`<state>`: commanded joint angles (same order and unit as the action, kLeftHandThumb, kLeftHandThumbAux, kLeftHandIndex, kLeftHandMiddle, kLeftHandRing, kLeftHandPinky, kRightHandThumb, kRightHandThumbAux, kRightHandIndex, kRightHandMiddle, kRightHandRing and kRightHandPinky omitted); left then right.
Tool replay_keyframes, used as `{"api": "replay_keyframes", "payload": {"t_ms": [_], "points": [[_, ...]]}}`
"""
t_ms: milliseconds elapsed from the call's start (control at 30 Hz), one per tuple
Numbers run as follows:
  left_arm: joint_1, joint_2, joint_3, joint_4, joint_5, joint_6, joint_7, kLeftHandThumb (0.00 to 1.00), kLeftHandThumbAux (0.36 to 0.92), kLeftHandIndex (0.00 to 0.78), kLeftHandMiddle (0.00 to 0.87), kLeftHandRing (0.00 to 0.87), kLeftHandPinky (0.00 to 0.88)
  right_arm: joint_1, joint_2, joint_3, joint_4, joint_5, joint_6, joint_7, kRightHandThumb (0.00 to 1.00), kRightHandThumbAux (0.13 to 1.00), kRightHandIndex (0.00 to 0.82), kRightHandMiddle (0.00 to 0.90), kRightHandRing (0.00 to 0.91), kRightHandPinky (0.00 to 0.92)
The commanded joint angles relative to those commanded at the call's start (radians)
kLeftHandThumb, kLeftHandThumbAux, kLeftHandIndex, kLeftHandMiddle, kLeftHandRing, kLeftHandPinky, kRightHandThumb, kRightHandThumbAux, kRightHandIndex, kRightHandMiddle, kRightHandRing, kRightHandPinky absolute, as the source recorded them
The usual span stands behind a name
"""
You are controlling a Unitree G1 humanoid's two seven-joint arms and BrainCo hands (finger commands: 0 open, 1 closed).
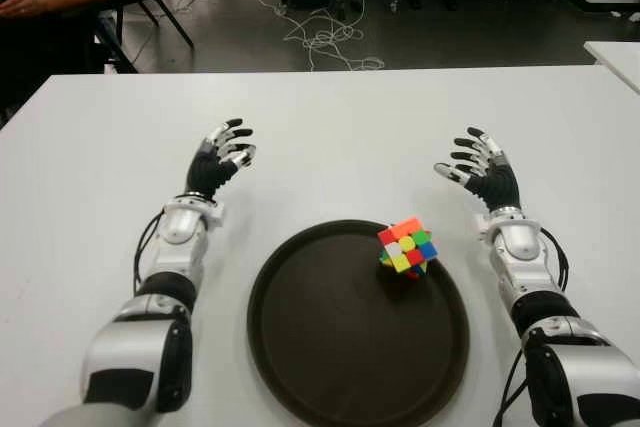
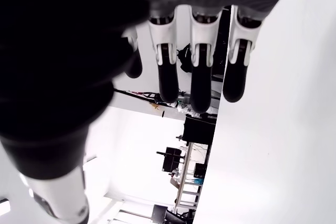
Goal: Pick up the Rubik's Cube and put it in the plate
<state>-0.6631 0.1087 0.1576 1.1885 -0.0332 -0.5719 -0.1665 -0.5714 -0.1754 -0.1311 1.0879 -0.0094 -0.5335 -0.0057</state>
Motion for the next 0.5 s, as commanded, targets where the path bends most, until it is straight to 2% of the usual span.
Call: {"api": "replay_keyframes", "payload": {"t_ms": [333, 500], "points": [[0.003, 0.001, -0.003, 0.001, 0.004, -0.004, 0.003, 0.061, 0.766, 0.189, 0.257, 0.294, 0.363, -0.001, -0.003, 0.012, 0.005, -0.027, 0.003, -0.030, 0.000, 0.777, 0.165, 0.253, 0.265, 0.286], [0.004, 0.001, -0.004, 0.002, 0.007, -0.005, 0.008, 0.062, 0.752, 0.188, 0.257, 0.296, 0.367, -0.001, -0.001, 0.011, 0.009, -0.029, 0.001, -0.033, 0.003, 0.783, 0.160, 0.254, 0.268, 0.297]]}}
